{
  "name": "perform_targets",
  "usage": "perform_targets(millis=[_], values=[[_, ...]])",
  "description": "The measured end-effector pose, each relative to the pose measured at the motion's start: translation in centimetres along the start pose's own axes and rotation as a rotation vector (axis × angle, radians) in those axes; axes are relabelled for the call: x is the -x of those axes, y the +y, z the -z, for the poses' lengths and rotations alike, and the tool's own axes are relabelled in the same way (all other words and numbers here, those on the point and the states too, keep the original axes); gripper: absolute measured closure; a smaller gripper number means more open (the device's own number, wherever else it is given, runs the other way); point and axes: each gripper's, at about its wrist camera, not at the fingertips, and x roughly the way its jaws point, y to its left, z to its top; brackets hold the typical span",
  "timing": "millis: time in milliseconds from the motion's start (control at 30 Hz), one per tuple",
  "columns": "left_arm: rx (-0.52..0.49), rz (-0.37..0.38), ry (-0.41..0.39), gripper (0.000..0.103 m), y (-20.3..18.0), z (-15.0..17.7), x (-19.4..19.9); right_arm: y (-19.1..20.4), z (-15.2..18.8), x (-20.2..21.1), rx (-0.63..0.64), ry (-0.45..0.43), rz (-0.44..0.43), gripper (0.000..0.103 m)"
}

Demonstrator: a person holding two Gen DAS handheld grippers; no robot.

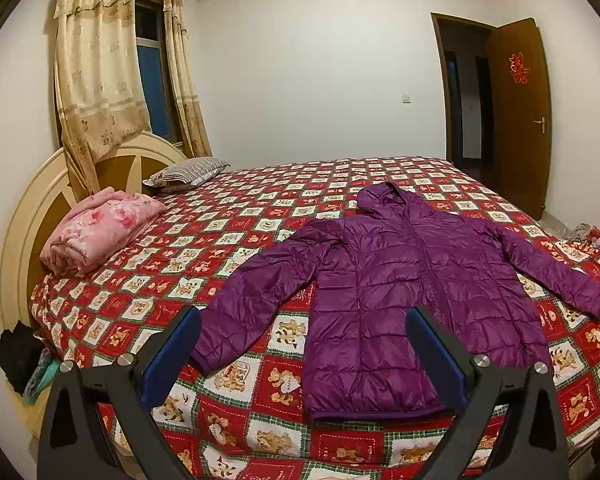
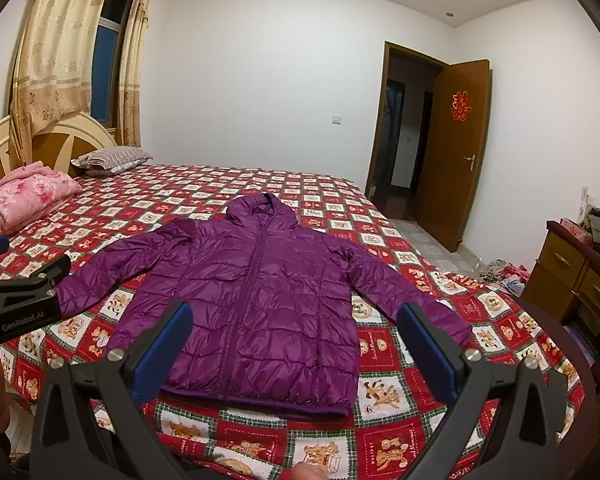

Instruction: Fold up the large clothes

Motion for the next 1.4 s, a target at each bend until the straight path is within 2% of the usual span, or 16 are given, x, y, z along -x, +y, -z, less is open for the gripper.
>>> perform_targets(millis=[1400], values=[[0.022,-0.002,0.001,0.001,0.22,0.32,-0.32,0.42,0.41,-0.11,0.002,0.004,-0.004,0.0]])
